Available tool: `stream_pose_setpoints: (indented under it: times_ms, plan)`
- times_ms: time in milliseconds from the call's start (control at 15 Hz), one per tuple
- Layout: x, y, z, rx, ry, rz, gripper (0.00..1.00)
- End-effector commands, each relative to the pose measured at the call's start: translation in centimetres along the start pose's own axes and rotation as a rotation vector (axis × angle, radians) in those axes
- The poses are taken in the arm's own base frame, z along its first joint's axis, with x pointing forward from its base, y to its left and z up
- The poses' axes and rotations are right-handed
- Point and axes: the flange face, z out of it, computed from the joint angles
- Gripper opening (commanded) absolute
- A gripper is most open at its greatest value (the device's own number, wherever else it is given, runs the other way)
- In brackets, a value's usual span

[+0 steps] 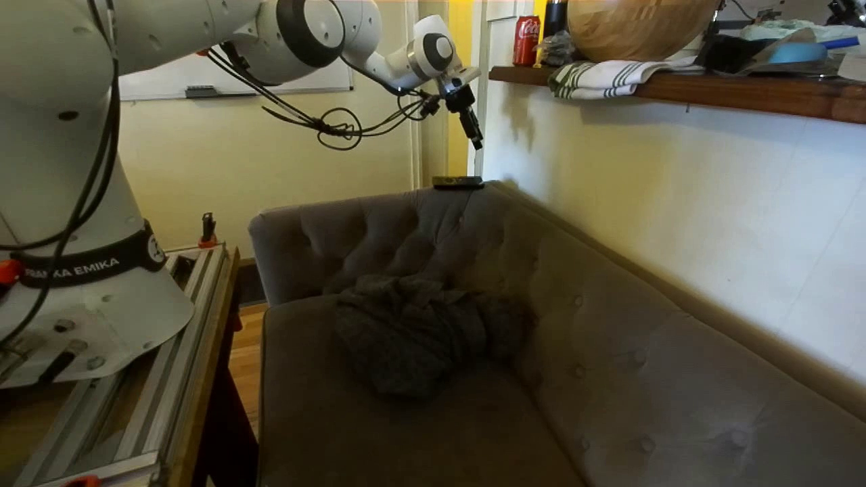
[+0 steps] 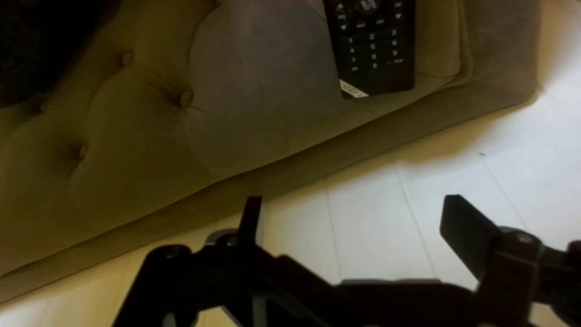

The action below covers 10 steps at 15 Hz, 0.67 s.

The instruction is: Remove the remote control from the backrest of the sofa.

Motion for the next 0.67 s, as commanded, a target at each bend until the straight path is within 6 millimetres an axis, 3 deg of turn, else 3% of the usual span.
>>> stream_pose_setpoints:
  times_ms: [0,200,600]
  plan:
    - [-0.3,-1.3,-1.9,0.115,0.005,-0.019,1.00]
    - [0.3,-2.1,-3.1,0.249,-0.004,-0.110,1.00]
    - [2.1,-1.2,-4.0,0.416,0.018,-0.199,1.00]
